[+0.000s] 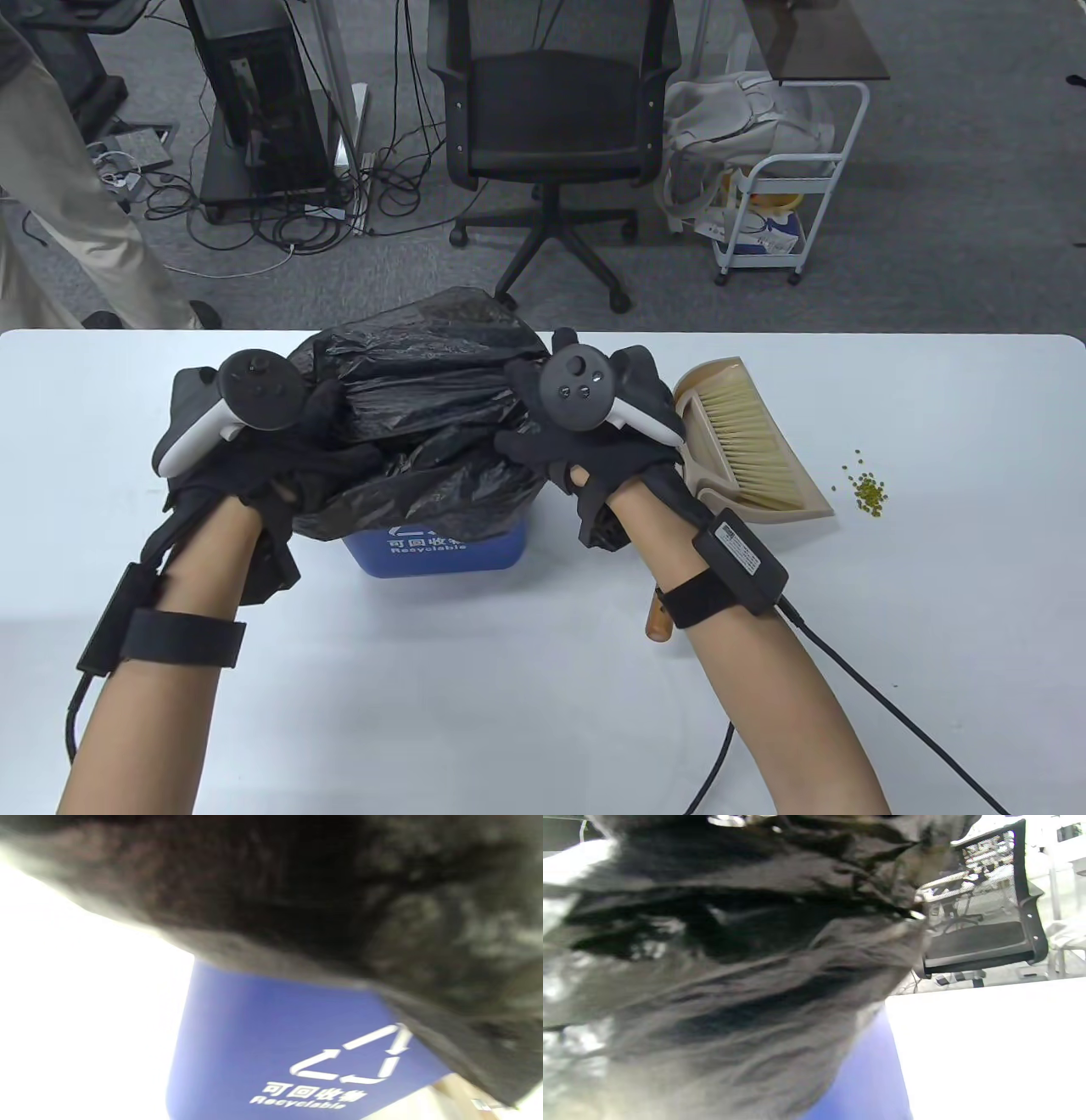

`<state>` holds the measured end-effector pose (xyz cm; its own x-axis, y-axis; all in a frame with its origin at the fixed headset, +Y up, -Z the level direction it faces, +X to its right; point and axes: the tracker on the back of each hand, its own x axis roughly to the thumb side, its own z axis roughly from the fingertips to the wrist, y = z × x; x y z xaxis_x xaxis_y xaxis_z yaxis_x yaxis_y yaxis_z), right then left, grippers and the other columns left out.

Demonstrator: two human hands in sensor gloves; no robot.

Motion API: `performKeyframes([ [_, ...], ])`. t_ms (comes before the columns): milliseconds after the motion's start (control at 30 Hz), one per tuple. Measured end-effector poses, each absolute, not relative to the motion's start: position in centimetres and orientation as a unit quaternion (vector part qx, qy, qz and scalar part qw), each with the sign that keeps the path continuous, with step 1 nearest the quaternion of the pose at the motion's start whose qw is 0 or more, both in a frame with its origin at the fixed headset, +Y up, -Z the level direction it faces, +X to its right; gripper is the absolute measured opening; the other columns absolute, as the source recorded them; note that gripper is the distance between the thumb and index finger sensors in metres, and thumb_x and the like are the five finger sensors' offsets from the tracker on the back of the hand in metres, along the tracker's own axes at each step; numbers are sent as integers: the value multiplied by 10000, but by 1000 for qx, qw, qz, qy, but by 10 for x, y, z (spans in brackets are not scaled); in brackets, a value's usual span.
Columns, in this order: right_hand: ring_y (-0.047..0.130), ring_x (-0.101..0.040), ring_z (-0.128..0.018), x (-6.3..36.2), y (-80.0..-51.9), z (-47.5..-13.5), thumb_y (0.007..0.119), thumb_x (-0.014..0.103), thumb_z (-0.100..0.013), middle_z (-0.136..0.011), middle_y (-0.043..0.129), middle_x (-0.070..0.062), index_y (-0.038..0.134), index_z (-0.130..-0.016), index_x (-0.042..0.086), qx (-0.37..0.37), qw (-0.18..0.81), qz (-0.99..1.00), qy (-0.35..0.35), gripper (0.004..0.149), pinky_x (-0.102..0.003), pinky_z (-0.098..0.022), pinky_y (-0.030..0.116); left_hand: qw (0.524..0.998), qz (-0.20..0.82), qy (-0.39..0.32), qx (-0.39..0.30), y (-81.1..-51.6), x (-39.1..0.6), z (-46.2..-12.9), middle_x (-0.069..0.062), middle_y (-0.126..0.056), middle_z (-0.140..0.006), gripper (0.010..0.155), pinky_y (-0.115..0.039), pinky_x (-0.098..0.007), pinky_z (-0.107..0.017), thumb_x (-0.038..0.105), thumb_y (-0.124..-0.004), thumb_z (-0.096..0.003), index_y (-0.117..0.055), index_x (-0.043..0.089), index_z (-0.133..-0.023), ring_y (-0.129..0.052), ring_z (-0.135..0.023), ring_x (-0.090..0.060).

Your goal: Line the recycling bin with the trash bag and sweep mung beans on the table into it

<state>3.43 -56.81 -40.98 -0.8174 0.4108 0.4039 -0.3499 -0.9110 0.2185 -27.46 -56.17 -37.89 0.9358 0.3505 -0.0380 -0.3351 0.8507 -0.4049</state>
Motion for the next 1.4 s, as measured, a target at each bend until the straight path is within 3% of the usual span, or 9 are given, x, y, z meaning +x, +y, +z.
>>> performKeyframes([
  [367, 376, -770, -956, 36, -577, -422, 794, 450, -553, -1142, 151, -441, 217, -1208, 118, 211, 269, 929, 143, 934, -826, -621, 389, 971, 133, -9, -196, -564, -268, -401, -354, -1, -1174, 963, -327, -856, -687, 427, -901, -500, -316, 141, -1209, -159, -1000, -772],
  [467, 376, -775, -943, 37, -572, -418, 788, 455, -543, -1133, 178, -449, 306, -1204, 87, 218, 264, 934, 103, 897, -829, -609, 387, 974, 157, -22, -160, -555, -273, -396, -361, -82, -1187, 881, -355, -845, -687, 472, -840, -503, -420, 137, -1202, -182, -999, -763],
  [633, 378, -767, -936, 42, -550, -391, 763, 468, -530, -1140, 293, -436, 585, -1153, 66, 275, 263, 924, -39, 762, -829, -595, 380, 955, 277, -91, -50, -527, -292, -367, -369, -194, -1201, 808, -351, -853, -670, 498, -822, -495, -608, 96, -1162, -193, -987, -772],
  [767, 378, -758, -945, 35, -541, -363, 767, 472, -527, -1148, 353, -419, 729, -1086, 83, 339, 245, 908, -41, 682, -833, -590, 369, 943, 292, -159, 2, -516, -295, -331, -361, -252, -1218, 798, -329, -866, -666, 519, -846, -484, -677, 96, -1139, -203, -1000, -770],
  [900, 395, -743, -957, 22, -547, -347, 761, 491, -522, -1155, 396, -400, 745, -1079, 99, 377, 207, 902, -29, 681, -833, -593, 380, 958, 209, -194, -40, -533, -280, -305, -343, -243, -1239, 868, -308, -874, -674, 554, -877, -463, -612, 133, -1174, -176, -1014, -766],
  [1033, 344, -758, -953, 11, -564, -346, 759, 492, -520, -1154, 342, -414, 708, -1103, 99, 372, 155, 915, 4, 705, -836, -598, 366, 974, 131, -179, -55, -568, -264, -308, -343, -213, -1226, 849, -329, -857, -681, 547, -818, -475, -548, 168, -1185, -136, -987, -776],
  [1100, 314, -747, -958, 11, -569, -347, 762, 480, -521, -1150, 329, -420, 714, -1097, 96, 369, 133, 920, 1, 693, -830, -602, 372, 975, 141, -164, -50, -578, -262, -312, -332, -177, -1215, 825, -355, -838, -690, 505, -798, -490, -499, 181, -1187, -131, -979, -771],
  [1267, 358, -756, -944, 15, -585, -346, 768, 430, -523, -1163, 312, -388, 736, -1055, 91, 352, 130, 926, -27, 632, -809, -609, 413, 959, 235, -157, 19, -590, -266, -316, -320, -214, -1209, 715, -405, -817, -688, 421, -815, -502, -659, 115, -1129, -172, -969, -777],
  [1400, 422, -744, -941, 16, -589, -346, 778, 379, -521, -1162, 355, -370, 775, -1009, 99, 349, 138, 926, -52, 562, -799, -608, 446, 958, 238, -151, 48, -595, -267, -312, -302, -230, -1210, 671, -451, -799, -690, 386, -826, -500, -704, 110, -1099, -241, -980, -769],
])
